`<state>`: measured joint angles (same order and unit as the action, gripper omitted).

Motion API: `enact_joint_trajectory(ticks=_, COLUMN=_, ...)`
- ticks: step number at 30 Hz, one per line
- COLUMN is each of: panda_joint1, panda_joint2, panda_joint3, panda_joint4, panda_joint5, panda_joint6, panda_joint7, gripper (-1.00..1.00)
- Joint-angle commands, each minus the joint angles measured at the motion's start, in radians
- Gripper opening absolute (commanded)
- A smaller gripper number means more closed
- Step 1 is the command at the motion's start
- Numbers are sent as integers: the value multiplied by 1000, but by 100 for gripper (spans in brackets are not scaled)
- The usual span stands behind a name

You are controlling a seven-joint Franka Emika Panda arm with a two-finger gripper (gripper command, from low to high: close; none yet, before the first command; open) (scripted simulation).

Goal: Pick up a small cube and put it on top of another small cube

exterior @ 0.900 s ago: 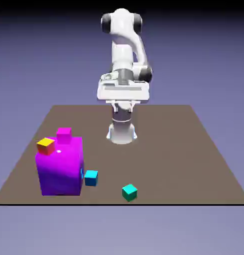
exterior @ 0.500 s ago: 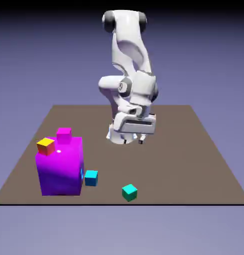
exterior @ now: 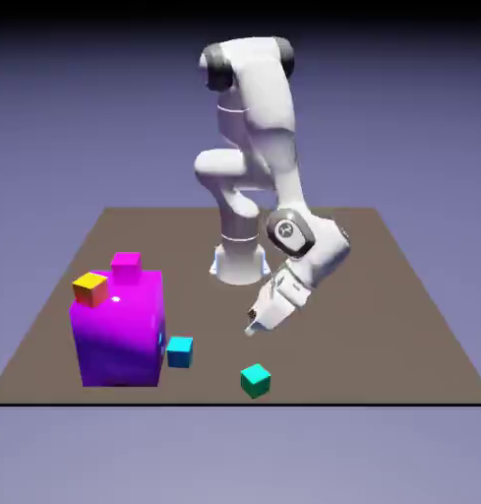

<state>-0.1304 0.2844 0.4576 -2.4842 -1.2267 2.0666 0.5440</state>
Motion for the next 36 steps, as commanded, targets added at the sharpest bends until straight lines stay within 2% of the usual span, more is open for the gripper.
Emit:
enact_joint_trajectory(ticks=1, panda_joint1=-5, panda_joint2=30, panda_joint3=16, panda_joint4=12, panda_joint5=-44, panda_joint6=-34, panda_joint7=-7, gripper=0)
enact_joint_trajectory(ticks=13, panda_joint1=-65, panda_joint2=388, panda_joint3=208, panda_joint4=148, panda_joint5=-557, panda_joint6=-441, panda_joint7=-90, gripper=0)
enact_joint_trajectory(ticks=17, panda_joint1=-85, panda_joint2=489, panda_joint3=112, panda_joint4=221, panda_joint5=-684, panda_joint6=-406, panda_joint7=-78, gripper=0)
enact_joint_trajectory(ticks=18, panda_joint1=-85, panda_joint2=489, panda_joint3=112, panda_joint4=221, panda_joint5=-684, panda_joint6=-406, panda_joint7=-78, gripper=-100)
enact_joint_trajectory(ticks=22, panda_joint1=-64, panda_joint2=385, panda_joint3=204, panda_joint4=147, panda_joint5=-553, panda_joint6=-439, panda_joint7=-89, gripper=-100)
enact_joint_trajectory(ticks=31, panda_joint1=-26, panda_joint2=85, panda_joint3=-119, panda_joint4=13, panda_joint5=-162, panda_joint6=-279, panda_joint7=-77, gripper=-100)
enact_joint_trajectory(ticks=33, panda_joint1=-25, panda_joint2=71, panda_joint3=-135, panda_joint4=6, panda_joint5=-143, panda_joint6=-271, panda_joint7=-77, gripper=-100)
enact_joint_trajectory(ticks=36, panda_joint1=-70, panda_joint2=171, panda_joint3=-207, panda_joint4=36, panda_joint5=-273, panda_joint6=-228, panda_joint7=-19, gripper=-100)
